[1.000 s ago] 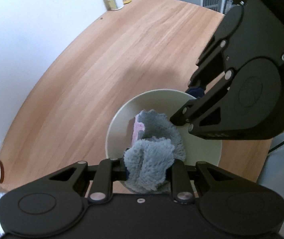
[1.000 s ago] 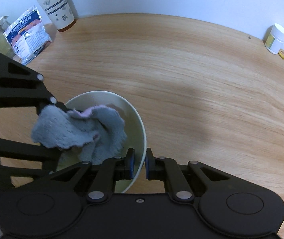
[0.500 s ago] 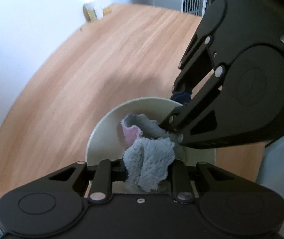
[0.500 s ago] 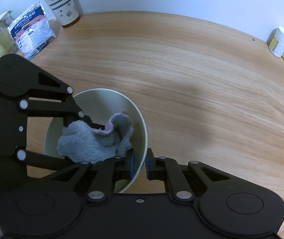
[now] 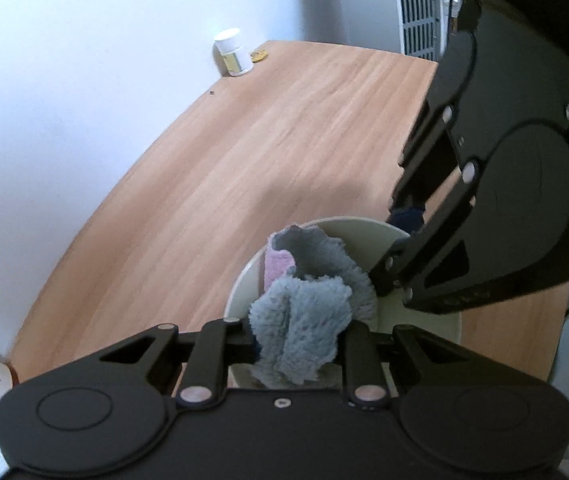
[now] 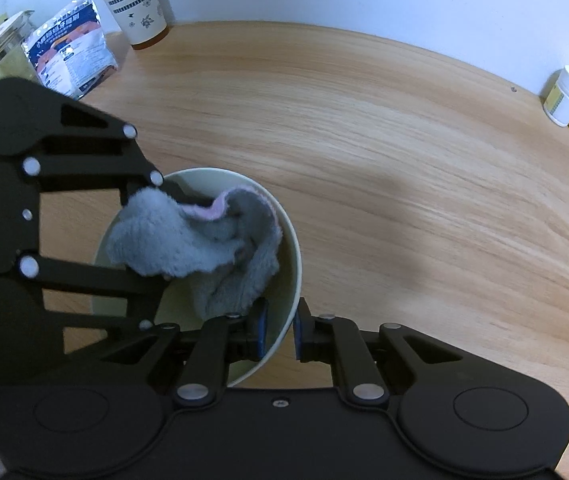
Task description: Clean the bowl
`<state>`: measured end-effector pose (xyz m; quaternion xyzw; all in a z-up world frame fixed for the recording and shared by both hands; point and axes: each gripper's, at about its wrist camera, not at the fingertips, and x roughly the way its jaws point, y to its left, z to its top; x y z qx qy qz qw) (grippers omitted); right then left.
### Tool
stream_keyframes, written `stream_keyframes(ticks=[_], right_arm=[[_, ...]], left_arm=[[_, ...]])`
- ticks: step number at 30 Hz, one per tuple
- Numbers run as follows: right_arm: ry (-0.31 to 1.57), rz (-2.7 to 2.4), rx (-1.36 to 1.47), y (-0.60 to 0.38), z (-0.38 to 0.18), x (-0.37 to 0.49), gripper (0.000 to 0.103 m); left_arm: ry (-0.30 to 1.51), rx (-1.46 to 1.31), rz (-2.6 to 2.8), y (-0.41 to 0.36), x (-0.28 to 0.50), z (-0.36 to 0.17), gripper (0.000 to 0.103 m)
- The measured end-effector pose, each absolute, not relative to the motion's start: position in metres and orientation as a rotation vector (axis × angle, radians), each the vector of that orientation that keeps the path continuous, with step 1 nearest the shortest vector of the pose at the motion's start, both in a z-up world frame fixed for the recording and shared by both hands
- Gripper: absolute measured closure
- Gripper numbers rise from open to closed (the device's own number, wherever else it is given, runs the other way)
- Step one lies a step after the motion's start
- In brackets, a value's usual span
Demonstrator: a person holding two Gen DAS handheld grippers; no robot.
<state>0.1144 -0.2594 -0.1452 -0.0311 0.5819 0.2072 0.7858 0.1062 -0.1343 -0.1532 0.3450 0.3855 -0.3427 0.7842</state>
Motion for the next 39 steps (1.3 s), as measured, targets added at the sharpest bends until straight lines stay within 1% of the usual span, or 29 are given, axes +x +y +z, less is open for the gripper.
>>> stream_keyframes(ticks=[6,17,27,30,34,35,37,39], right_arm=[[1.246,0.443,-0.056,-0.259,-0.146,0.114,0.088],[1.225,0.447,-0.058,-0.26,-0.145,0.115,0.088],[1.224,0.459,-0.069,-0.263,-0.148,0.123,0.09],[1.225,0.459,-0.07,-0.263,-0.148,0.127,0.09],[1.222,0.447,-0.071,-0.263,-0.145,0.13,0.09],[1.222,0.445,-0.073,-0.263,-0.145,0.13,0.089],[1.216,0.427,-0.072,-0.264,-0.142,0.126,0.085],[1.218,0.414,-0.037,-0.27,-0.138,0.122,0.085]], left_arm=[[0.803,0.762,-0.705,-0.132,0.098,-0.132,0.084],[0.825,0.786,-0.776,-0.137,0.1,-0.158,0.084],[0.82,0.793,-0.867,-0.141,0.093,-0.165,0.084],[0.83,0.782,-0.863,-0.14,0.094,-0.162,0.081],[0.859,0.732,-0.854,-0.133,0.096,-0.15,0.068],[0.86,0.719,-0.851,-0.13,0.096,-0.145,0.066],[0.876,0.695,-0.854,-0.125,0.094,-0.136,0.064],[0.881,0.681,-0.863,-0.121,0.092,-0.128,0.064]])
